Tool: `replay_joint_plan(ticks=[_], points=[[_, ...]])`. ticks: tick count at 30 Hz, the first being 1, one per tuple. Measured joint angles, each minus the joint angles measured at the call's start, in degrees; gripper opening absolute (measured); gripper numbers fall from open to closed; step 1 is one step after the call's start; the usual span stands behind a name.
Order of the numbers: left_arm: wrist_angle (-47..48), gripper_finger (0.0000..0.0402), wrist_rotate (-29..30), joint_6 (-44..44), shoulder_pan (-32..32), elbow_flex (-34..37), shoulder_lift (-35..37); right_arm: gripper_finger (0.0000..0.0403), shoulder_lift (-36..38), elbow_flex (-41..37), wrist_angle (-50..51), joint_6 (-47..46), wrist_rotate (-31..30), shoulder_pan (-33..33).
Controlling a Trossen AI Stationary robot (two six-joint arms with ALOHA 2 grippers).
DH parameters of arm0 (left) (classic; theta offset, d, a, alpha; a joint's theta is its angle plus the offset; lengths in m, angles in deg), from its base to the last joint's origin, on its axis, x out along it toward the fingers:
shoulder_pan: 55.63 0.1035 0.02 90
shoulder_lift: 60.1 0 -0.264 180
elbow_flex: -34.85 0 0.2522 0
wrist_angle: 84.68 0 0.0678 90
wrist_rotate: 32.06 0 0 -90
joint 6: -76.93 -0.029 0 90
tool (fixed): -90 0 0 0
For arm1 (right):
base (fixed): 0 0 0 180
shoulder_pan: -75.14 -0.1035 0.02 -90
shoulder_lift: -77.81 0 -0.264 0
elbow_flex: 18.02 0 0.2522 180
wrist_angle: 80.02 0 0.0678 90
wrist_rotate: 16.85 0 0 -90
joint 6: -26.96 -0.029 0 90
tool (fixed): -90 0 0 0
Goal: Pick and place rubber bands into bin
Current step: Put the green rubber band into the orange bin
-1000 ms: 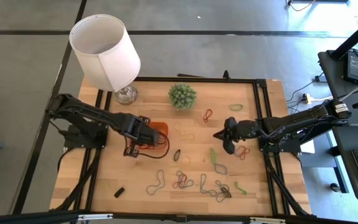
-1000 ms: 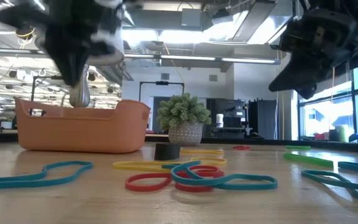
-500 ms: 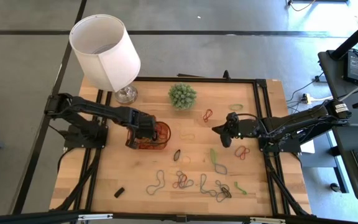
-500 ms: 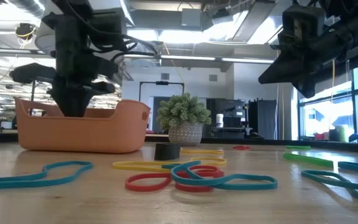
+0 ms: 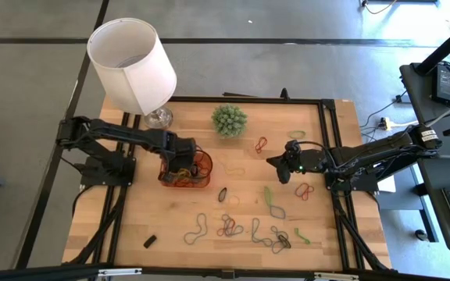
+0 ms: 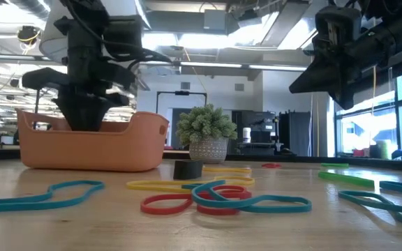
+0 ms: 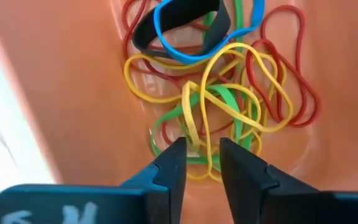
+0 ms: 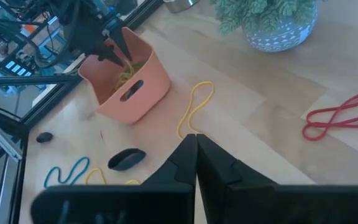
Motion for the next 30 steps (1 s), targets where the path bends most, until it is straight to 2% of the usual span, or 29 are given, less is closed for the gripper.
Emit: replay_joint_plan(ticks=[6, 15, 21, 24, 30], points=[[3.9, 0.0095, 0.0, 6.7, -0.9, -4.9, 2.1, 0.0013, 0.0, 0.0, 0.6, 2.9, 0.0, 0.0], [6.0, 0.0067, 0.3, 24.3, -5.1, -10.9, 8.6, 0.0013, 0.0, 0.0, 0.7, 11.1, 0.2, 0.0], [3.6, 0.0009, 0.7, 36.1, -11.6, -11.9, 12.1, 0.0013, 0.0, 0.0, 0.7, 16.6, 0.2, 0.0], [0.6, 0.0004, 1.8, 41.3, -15.7, -11.9, 12.2, 0.0013, 0.0, 0.0, 0.6, 18.7, 0.2, 0.0], [-5.4, 0.0002, 8.2, 47.5, -23.7, -11.9, 9.9, 0.0013, 0.0, 0.0, 0.2, 19.7, 0.2, 0.0]])
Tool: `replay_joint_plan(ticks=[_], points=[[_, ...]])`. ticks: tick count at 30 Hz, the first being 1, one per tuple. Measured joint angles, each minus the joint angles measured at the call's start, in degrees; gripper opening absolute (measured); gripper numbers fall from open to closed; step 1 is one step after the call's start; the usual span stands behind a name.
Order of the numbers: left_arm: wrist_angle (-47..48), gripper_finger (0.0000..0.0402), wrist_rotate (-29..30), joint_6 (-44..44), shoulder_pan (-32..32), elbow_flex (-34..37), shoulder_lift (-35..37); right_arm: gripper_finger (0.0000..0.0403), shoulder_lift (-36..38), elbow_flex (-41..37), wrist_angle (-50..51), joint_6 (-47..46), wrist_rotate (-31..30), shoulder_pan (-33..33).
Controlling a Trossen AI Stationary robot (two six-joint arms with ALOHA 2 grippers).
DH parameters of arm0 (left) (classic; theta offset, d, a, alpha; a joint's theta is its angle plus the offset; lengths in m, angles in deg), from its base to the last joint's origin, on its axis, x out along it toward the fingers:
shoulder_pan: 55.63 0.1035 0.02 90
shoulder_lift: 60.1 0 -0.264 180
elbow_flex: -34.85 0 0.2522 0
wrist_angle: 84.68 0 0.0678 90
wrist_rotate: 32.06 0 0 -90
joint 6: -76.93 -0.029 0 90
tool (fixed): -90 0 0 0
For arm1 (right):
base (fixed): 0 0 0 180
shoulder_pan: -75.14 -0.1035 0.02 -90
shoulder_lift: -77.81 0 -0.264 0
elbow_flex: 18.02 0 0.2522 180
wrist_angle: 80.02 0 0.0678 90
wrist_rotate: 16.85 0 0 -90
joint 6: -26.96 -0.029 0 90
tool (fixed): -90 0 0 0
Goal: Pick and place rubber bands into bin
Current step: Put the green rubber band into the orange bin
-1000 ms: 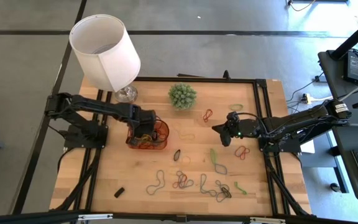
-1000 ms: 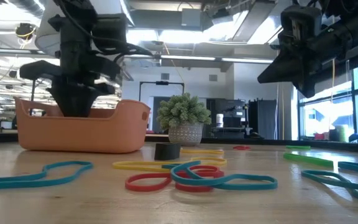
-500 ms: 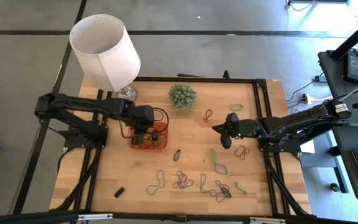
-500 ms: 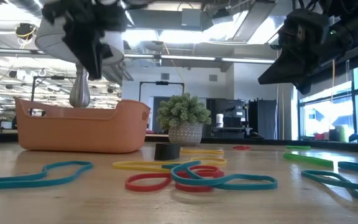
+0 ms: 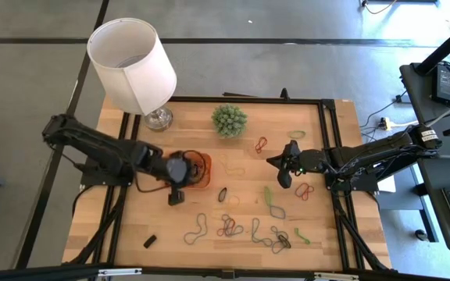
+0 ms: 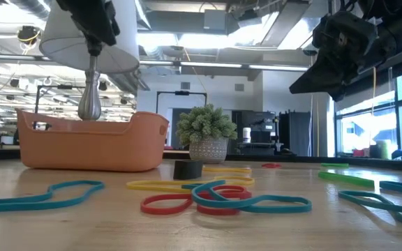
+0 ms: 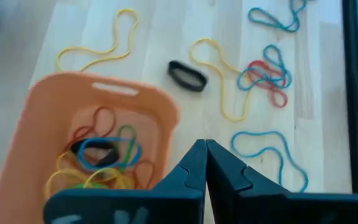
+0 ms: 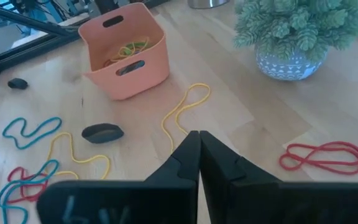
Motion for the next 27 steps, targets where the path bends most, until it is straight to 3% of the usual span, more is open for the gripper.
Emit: replay_joint_plan(ticks=[10, 15, 20, 27], points=[[-4.6, 0.0002, 11.4, -2.0, -9.1, 0.0, -5.5, 0.0003, 0.0, 0.3, 1.1, -3.3, 3.1, -1.9], [-5.0, 0.0001, 11.9, -6.3, -9.8, 3.3, -4.3, 0.0002, -2.2, 7.1, 14.1, -8.9, 3.1, -4.5], [-7.5, 0.0001, 9.5, -8.4, -8.8, 10.9, 0.8, 0.0001, -10.1, 18.4, 27.4, -12.7, 3.1, -5.5], [-14.8, 0.0001, 8.4, -14.5, -4.9, 21.9, 14.1, 0.0003, -26.8, 34.4, 45.7, -25.4, 4.0, -5.6]])
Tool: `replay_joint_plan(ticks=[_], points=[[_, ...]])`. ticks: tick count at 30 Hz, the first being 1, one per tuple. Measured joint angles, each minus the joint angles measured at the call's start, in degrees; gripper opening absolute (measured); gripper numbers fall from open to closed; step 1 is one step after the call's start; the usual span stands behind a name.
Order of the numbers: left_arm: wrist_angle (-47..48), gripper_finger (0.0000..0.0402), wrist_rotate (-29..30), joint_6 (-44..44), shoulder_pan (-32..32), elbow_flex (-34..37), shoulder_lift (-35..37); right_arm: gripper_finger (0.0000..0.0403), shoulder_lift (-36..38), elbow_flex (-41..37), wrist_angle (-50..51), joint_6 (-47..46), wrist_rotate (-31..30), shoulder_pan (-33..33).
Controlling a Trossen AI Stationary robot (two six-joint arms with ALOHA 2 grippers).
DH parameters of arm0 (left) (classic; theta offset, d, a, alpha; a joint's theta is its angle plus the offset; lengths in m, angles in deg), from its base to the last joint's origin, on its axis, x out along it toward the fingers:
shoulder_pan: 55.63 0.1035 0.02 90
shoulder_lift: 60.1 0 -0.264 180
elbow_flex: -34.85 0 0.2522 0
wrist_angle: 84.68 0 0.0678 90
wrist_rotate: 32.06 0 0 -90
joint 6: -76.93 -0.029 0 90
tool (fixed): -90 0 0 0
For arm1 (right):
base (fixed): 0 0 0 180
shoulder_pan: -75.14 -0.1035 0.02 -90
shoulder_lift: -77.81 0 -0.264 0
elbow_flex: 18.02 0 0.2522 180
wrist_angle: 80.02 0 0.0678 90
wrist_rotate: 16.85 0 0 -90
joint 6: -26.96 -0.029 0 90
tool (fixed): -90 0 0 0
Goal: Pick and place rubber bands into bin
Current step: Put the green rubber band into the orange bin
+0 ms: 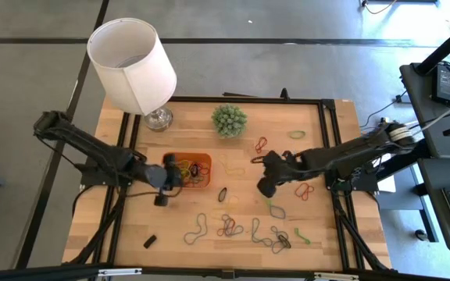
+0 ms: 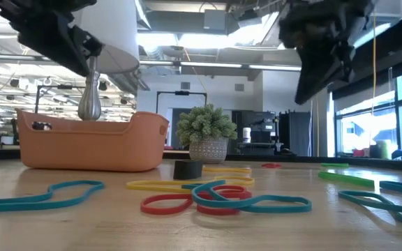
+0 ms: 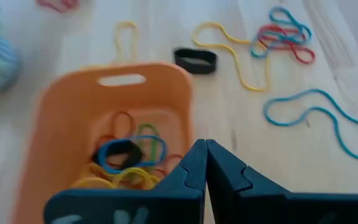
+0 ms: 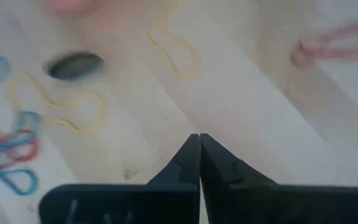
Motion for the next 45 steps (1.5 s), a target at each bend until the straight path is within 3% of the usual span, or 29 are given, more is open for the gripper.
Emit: replay_joint_plan(ticks=[4, 9, 15, 19, 22, 26, 29, 36, 41, 45], points=[[-1.4, 0.0001, -2.8, -4.7, 5.1, 4.2, 8.2, 0.0017, -7.9, 5.4, 6.4, -6.5, 2.5, 0.0], [-1.9, 0.0001, -7.3, -8.1, 11.6, 7.9, 16.3, 0.0048, -15.1, 6.6, 7.6, -12.8, 6.4, 0.1], [-1.8, 0.0001, -14.2, -11.7, 17.6, 10.8, 22.7, 0.0085, -21.8, 6.3, 7.7, -18.7, 13.2, 1.2], [-1.7, 0.0001, -17.5, -12.2, 20.6, 12.4, 25.4, 0.0094, -24.6, 6.5, 7.6, -20.5, 14.4, 1.3], [-1.7, 0.0002, -18.1, -12.6, 22.0, 12.5, 26.4, 0.0083, -26.0, 6.6, 7.5, -21.7, 14.6, 1.3], [-1.7, 0.0002, -19.7, -12.6, 23.0, 12.5, 27.2, 0.0018, -26.2, 6.8, 6.1, -22.9, 15.3, 1.3], [-1.7, 0.0002, -20.0, -12.6, 23.3, 12.5, 27.6, 0.0011, -26.8, 10.1, 9.4, -22.9, 15.3, 1.3], [-1.8, 0.0002, -19.7, -12.3, 23.3, 12.5, 28.2, 0.0003, -26.8, 25.3, 24.1, -24.1, 7.3, 1.3], [-1.8, 0.0002, -19.7, -12.2, 23.3, 12.5, 28.2, 0.0002, -26.7, 36.8, 23.6, -17.7, -2.5, 2.0], [-1.8, 0.0002, -19.7, -12.5, 23.3, 12.5, 28.2, 0.0001, -28.8, 44.6, 17.0, -7.1, -5.5, 4.1]])
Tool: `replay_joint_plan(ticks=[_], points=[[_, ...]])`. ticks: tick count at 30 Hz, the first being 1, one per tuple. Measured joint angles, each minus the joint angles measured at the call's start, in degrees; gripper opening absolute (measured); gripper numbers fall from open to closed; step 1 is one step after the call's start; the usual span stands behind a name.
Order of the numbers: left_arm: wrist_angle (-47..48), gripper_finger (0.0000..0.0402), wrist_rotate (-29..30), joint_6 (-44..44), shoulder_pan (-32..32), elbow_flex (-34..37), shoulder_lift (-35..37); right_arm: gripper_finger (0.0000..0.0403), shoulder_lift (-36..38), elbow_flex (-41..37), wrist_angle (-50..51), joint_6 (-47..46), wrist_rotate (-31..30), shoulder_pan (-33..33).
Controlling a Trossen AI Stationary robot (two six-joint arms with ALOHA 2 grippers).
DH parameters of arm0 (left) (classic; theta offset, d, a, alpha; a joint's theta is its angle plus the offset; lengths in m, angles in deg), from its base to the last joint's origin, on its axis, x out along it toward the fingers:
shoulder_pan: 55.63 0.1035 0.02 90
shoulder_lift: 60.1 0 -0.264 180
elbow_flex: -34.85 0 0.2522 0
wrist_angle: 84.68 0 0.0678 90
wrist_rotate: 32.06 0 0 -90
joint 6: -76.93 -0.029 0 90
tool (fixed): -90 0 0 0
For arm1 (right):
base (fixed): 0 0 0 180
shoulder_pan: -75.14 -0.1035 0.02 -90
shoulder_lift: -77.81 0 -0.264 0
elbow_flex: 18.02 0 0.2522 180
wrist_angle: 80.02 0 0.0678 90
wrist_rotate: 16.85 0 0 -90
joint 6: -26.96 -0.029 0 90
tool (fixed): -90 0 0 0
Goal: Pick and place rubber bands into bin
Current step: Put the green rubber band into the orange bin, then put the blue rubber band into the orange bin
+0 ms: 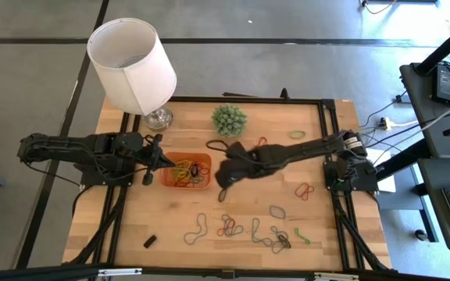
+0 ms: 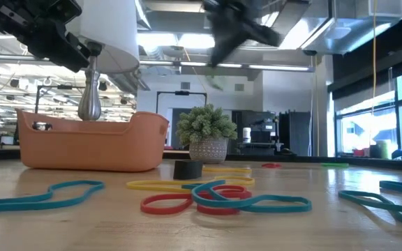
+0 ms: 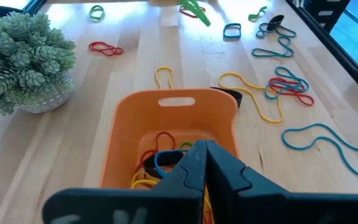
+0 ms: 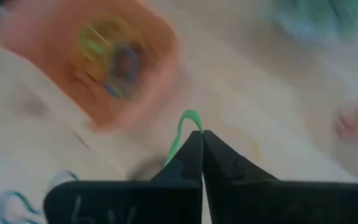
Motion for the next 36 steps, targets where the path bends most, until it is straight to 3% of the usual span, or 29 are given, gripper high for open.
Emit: replay_joint_plan(ticks=[7, 16, 23, 36], points=[[0.0, 0.0002, 0.2, -0.2, 0.0, 0.0, 0.0, 0.0, -8.9, 11.6, -12.8, 16.2, 0.0, 3.7], [0.0, 0.0002, 0.2, -0.1, 0.0, 0.0, 0.0, 0.0, -23.4, 24.1, -11.1, 25.1, 6.0, 6.2], [0.0, 0.0002, 0.3, 0.6, 0.0, 0.0, 0.0, 0.0015, -27.2, 25.3, -5.6, 24.9, 7.4, 6.8], [0.0, 0.0002, 0.8, 1.8, -0.2, 0.0, -0.2, 0.0099, -26.7, 25.3, -4.4, 27.9, 7.6, 6.8]])
